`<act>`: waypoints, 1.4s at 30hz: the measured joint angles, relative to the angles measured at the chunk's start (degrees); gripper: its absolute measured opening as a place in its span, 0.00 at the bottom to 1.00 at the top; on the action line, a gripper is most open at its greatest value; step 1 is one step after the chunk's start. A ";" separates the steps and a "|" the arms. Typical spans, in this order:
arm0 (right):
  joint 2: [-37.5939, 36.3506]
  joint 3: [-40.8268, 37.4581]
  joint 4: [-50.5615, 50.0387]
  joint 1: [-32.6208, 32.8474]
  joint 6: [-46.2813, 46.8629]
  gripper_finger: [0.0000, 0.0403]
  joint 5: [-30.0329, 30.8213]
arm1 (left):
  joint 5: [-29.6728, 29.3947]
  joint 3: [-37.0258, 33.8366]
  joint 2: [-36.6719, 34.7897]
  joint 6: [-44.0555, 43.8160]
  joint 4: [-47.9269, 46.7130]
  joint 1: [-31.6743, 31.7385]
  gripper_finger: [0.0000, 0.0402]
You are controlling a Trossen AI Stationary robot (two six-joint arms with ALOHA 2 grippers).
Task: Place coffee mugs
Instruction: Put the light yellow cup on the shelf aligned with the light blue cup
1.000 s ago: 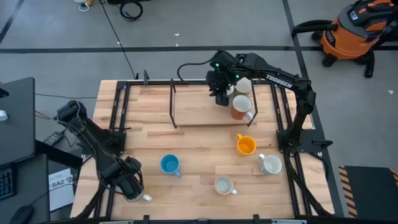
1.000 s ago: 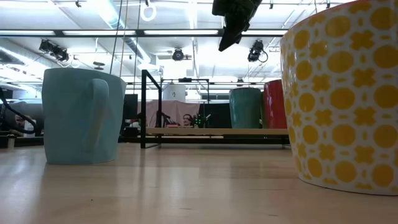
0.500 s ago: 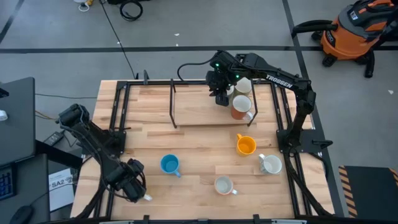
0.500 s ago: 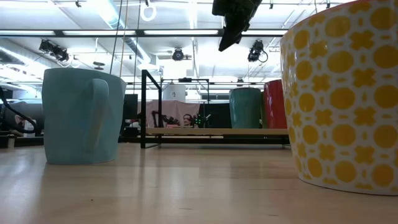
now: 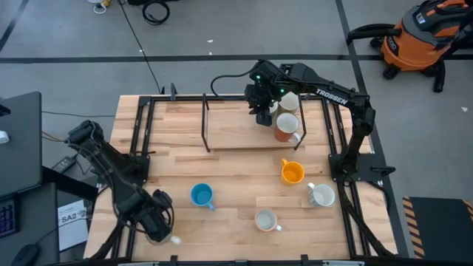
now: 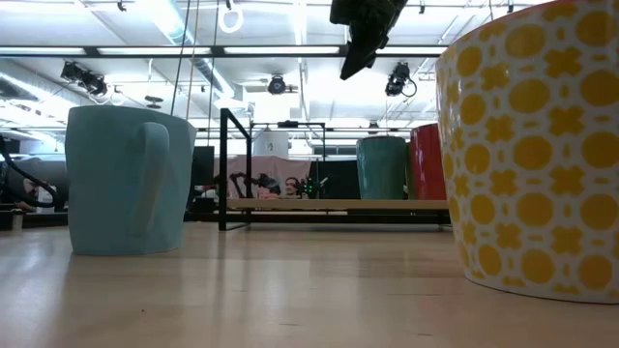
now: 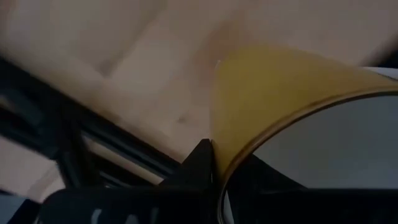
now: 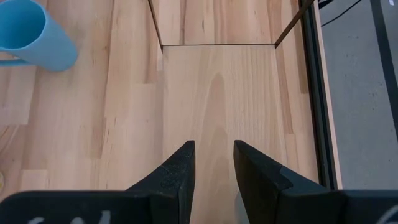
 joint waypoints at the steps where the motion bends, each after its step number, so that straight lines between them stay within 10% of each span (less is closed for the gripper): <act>1: -0.03 -0.01 -0.18 -0.02 -0.17 0.29 0.00 | 0.01 1.34 -0.46 1.59 -0.21 0.00 0.08; 12: -2.53 -0.02 -3.49 -1.37 -0.30 0.29 0.09 | 0.52 16.96 -3.88 14.37 -5.32 10.19 0.08; 25: -9.74 -0.04 -6.29 -1.81 -0.15 0.29 1.50 | 0.23 26.31 -2.54 54.63 -6.87 40.62 0.08; 42: -16.05 -0.02 -8.53 -1.81 4.42 0.29 4.63 | -7.72 49.35 22.68 103.87 -4.50 62.65 0.08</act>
